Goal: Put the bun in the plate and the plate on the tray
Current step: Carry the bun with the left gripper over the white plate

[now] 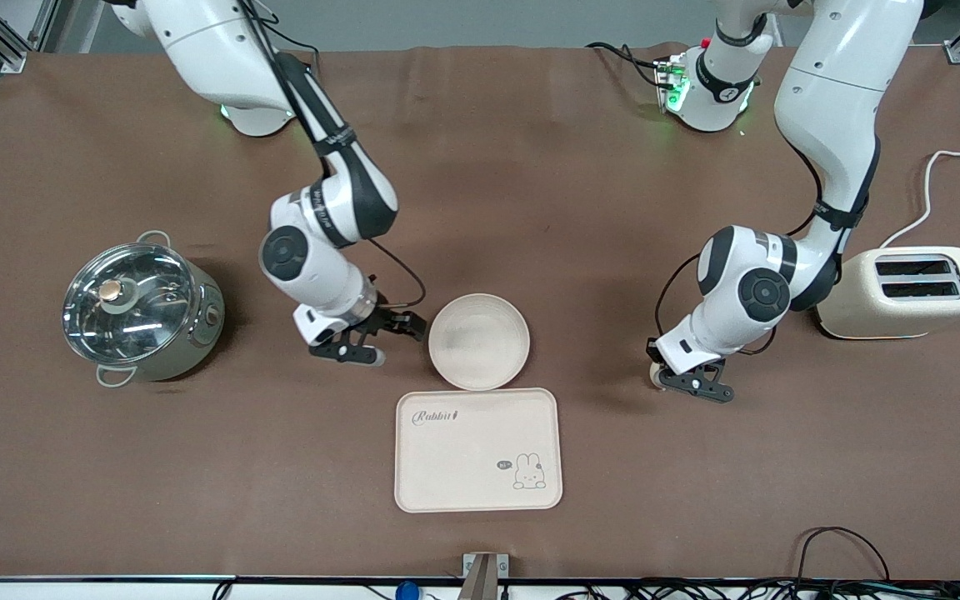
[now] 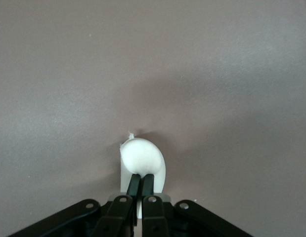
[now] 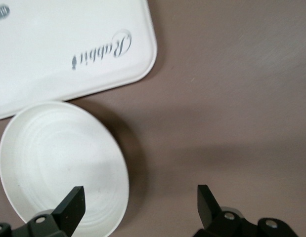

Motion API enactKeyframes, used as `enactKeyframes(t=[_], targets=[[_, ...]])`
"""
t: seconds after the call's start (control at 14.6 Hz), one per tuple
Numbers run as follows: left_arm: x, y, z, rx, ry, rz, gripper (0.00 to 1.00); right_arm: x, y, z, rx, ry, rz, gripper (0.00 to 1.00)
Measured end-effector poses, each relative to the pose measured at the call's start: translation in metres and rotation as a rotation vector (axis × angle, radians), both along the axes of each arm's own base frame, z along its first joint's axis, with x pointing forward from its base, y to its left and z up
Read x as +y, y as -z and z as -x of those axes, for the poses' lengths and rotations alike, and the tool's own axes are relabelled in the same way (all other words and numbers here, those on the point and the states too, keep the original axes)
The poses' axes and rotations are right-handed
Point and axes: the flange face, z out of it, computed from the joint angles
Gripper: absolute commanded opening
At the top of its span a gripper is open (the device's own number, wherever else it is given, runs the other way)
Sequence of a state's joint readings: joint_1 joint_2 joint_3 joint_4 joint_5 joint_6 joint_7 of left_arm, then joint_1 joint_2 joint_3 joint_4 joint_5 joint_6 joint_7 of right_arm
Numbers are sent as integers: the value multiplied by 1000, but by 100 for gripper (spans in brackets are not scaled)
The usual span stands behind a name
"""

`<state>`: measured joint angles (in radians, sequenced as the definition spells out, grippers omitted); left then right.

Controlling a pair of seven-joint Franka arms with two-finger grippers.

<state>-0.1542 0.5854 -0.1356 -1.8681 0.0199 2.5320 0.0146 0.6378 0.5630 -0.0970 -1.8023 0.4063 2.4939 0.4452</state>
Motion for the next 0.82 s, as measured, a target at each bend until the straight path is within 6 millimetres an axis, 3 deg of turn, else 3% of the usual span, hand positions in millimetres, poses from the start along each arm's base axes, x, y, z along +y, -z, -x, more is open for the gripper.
enactKeyframes(t=[0.14,0.27,0.48,0.55,0.68,0.82], targets=[[-11,-10,-2,-11,8,13,0,16,21,9,-19,-3,8,99],[-31,-33,-5,9,-31,31,0,24,40,16,-23,-12,19,97],[-89,-83,-5,51,-195,90,0,28,49,19,-20,-15,25,90],[-113,-90,2,70,-259,111,0,29,49,19,-26,-15,24,90],[-158,-86,18,110,-361,132,0,30,52,19,-36,-13,23,88],[-202,-67,36,143,-436,145,0,29,55,20,-35,-13,26,86]])
